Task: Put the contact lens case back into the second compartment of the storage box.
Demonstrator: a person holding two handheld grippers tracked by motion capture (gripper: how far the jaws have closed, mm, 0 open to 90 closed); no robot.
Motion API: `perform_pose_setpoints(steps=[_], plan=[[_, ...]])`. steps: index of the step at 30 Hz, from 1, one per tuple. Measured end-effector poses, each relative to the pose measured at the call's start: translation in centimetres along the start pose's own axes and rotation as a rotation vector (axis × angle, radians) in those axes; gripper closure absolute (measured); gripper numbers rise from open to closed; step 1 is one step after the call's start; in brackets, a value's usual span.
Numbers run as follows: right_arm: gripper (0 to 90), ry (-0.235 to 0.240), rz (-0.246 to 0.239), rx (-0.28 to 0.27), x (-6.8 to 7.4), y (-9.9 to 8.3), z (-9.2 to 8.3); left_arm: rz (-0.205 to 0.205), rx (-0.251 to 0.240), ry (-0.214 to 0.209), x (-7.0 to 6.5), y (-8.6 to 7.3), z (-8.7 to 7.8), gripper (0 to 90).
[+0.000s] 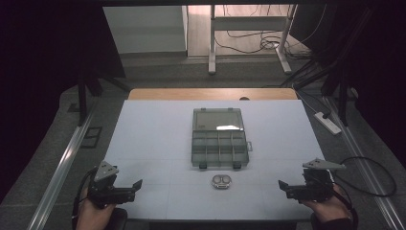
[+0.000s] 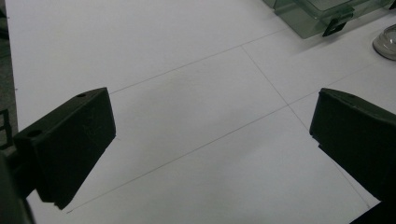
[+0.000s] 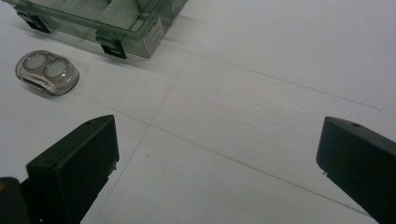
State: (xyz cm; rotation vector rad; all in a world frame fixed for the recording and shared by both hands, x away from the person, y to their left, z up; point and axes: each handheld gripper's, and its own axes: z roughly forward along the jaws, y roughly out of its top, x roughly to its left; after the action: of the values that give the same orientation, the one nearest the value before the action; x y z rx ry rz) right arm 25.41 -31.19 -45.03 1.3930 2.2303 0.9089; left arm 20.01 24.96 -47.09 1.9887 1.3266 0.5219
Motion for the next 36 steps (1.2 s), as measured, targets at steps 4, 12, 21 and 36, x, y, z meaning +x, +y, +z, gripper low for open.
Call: perform_pose_setpoints(steps=[4, 12, 21, 36], plan=[[0.0, 0.005, -0.008, 0.000, 0.12, 0.01, 0.01, 0.007, 0.000, 0.000, -0.03, -0.02, -0.01, 0.5], [0.0, 0.018, -0.021, 0.007, 0.14, 0.03, 0.09, 0.035, 0.006, 0.002, -0.31, 0.02, 0.11, 0.9], [0.0, 0.027, -0.026, 0.009, 0.18, 0.04, 0.09, 0.026, -0.004, -0.019, -0.10, -0.05, 0.00, 1.1], [0.0, 0.074, -0.062, -0.008, 0.34, 0.24, 0.02, 0.015, -0.014, -0.026, 0.02, -0.11, -0.05, 1.4]])
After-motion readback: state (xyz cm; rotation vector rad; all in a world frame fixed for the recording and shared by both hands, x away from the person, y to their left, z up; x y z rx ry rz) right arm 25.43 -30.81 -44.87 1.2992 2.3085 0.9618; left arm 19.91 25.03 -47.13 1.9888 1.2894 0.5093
